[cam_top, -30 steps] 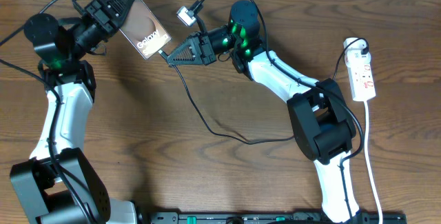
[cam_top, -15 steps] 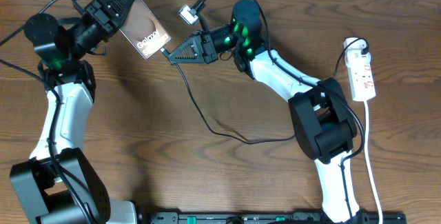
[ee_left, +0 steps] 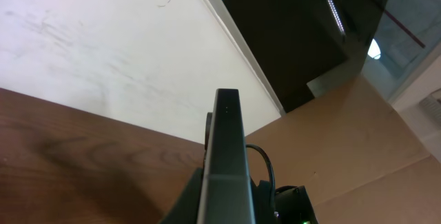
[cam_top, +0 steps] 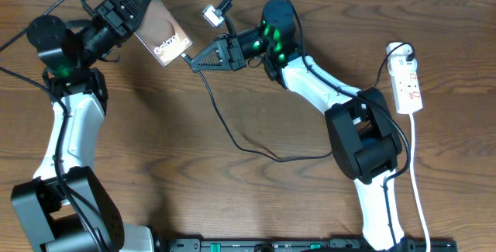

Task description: Plug charger to phone and switch on socket

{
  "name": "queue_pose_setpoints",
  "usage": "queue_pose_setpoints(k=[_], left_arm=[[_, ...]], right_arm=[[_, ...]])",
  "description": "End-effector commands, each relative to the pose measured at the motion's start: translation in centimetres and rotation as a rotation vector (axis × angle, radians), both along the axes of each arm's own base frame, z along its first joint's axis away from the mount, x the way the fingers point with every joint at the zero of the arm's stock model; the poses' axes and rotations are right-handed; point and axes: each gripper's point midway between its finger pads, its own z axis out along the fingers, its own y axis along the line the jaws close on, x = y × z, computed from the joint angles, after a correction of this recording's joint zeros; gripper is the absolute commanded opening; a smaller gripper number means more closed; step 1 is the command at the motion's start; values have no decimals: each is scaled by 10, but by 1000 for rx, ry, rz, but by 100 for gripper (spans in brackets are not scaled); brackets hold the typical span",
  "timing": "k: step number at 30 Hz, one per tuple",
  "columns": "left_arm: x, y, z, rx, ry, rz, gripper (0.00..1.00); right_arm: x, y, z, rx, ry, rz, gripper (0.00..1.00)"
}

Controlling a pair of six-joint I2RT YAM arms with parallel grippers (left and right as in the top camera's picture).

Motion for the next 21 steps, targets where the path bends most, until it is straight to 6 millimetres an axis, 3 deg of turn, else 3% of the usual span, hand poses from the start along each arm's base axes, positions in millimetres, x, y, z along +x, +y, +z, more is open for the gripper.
queue_pose_setpoints(k=[1, 21], left_arm=[[-3, 2, 15, 21, -51, 12, 7], [-3, 2, 14, 32, -56, 10, 7]], right_arm=[[2, 1, -3, -2, 8, -9, 1], [2, 2, -4, -2, 8, -8, 1]])
